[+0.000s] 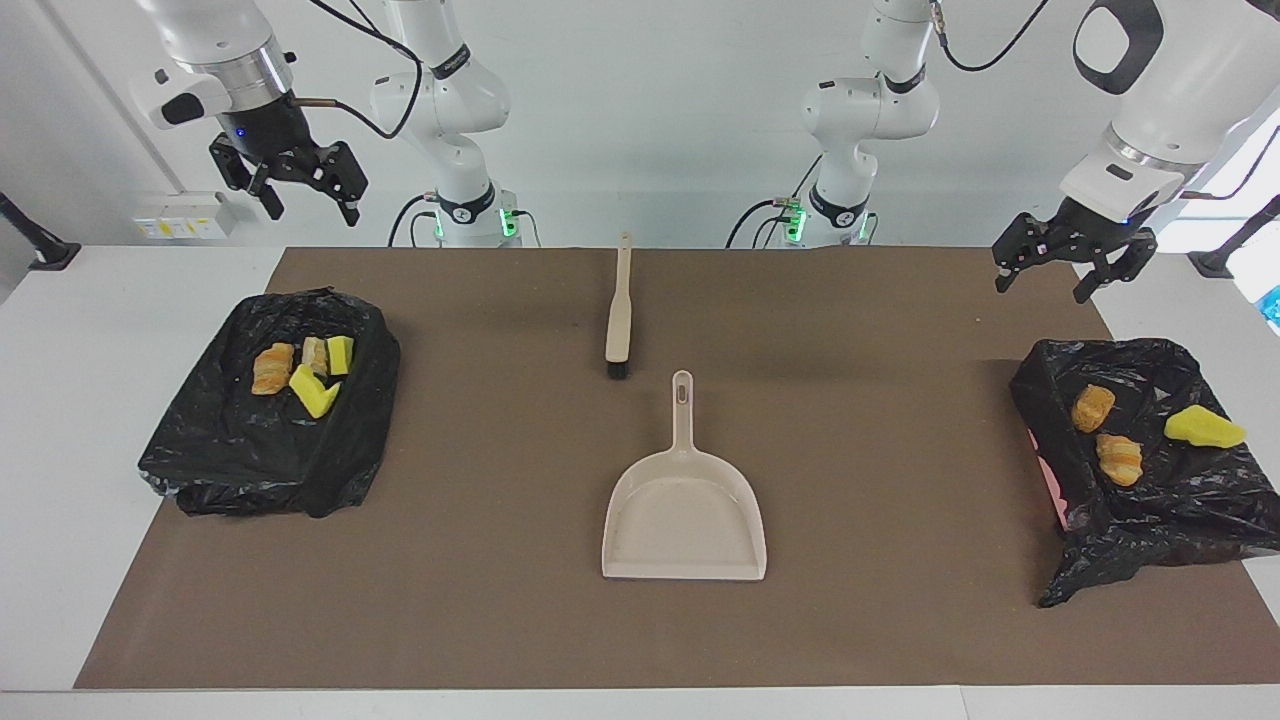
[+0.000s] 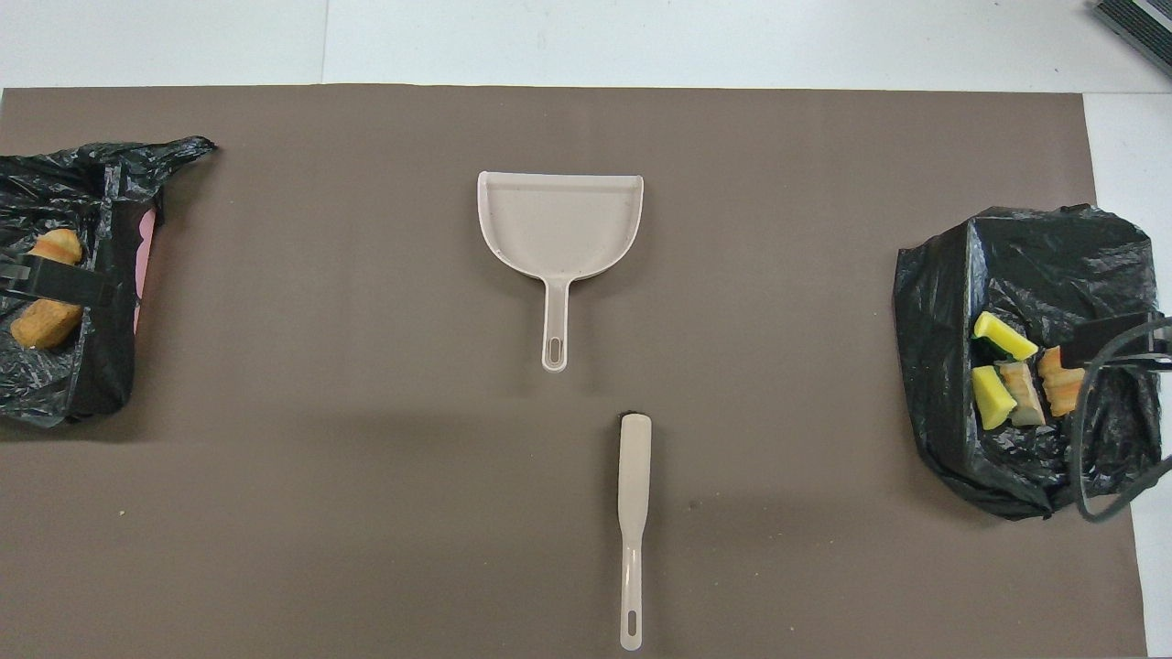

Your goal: Sweep and dump trash in bin

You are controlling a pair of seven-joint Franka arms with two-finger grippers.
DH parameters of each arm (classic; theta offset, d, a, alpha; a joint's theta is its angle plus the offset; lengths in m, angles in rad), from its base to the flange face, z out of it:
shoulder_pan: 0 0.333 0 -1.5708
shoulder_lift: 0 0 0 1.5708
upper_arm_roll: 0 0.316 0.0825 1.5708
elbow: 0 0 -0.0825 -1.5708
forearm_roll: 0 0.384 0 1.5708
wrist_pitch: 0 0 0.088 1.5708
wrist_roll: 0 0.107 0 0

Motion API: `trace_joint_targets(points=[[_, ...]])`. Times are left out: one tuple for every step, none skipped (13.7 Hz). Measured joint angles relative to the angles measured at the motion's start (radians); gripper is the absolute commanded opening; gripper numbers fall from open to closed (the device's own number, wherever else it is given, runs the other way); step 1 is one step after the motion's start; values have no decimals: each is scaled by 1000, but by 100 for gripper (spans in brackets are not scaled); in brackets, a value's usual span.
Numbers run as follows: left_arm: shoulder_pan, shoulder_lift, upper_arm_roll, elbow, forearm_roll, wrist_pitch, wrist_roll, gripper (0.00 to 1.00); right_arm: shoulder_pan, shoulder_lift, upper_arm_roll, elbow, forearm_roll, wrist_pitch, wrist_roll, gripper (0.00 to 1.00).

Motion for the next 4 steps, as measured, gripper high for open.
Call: trace_joint_targets(points=[[0, 0, 0, 0, 0, -1, 0, 100, 0, 0, 0, 0, 0, 0, 0, 100], [0, 0, 0, 0, 0, -1, 0, 100, 0, 0, 0, 0, 0, 0, 0, 100], [0, 0, 0, 0, 0, -2, 0, 100, 0, 0, 0, 0, 0, 0, 0, 100], [0, 0, 0, 0, 0, -3, 0, 100, 0, 0, 0, 0, 0, 0, 0, 100]])
